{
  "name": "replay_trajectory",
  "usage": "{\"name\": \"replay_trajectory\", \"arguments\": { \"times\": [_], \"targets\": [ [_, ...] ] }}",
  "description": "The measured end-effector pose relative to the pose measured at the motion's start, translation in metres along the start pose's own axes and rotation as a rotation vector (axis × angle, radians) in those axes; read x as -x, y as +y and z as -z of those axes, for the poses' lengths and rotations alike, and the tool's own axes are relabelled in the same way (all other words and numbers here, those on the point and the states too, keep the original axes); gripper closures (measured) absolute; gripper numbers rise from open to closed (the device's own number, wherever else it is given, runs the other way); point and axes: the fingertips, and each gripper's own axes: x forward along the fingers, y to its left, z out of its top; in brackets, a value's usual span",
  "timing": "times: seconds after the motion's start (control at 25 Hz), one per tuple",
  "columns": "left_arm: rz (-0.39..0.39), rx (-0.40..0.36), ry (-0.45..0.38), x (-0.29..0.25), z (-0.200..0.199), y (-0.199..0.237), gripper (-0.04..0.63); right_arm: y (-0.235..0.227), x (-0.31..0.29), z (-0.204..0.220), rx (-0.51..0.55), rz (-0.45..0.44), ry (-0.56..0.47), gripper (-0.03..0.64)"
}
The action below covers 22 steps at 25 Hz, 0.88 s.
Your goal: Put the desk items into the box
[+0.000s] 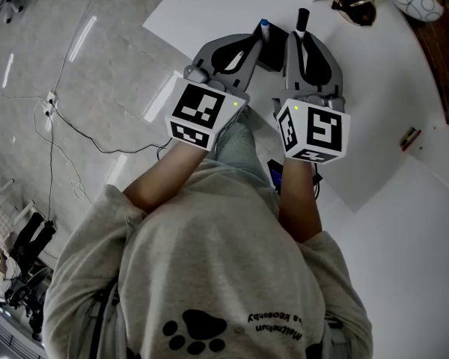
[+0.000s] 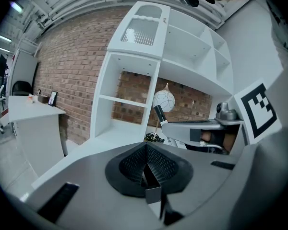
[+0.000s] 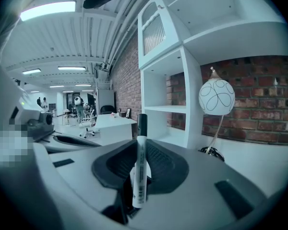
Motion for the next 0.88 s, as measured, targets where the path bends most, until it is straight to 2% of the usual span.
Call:
{"name": "replay_trajectory", "arguments": {
  "times": [0.32,0.68,0.88],
  "targets": [
    [-0.041,0.019,0.024,0.005,0.011,0.023,0.588,0.015,-0.022,0.007,0.011,-0.049,-0.016,0.545],
    [-0.077,0.046,0.049,0.008,0.023,0.042,0.588,0.029,-0.042,0.039,0.046,-0.103,0.031,0.545],
    [-0.083,0.06,0.054,0.007,0.026,0.045,0.588,0.041,-0.048,0.053,0.175,-0.127,0.087,0.543]
  ]
}}
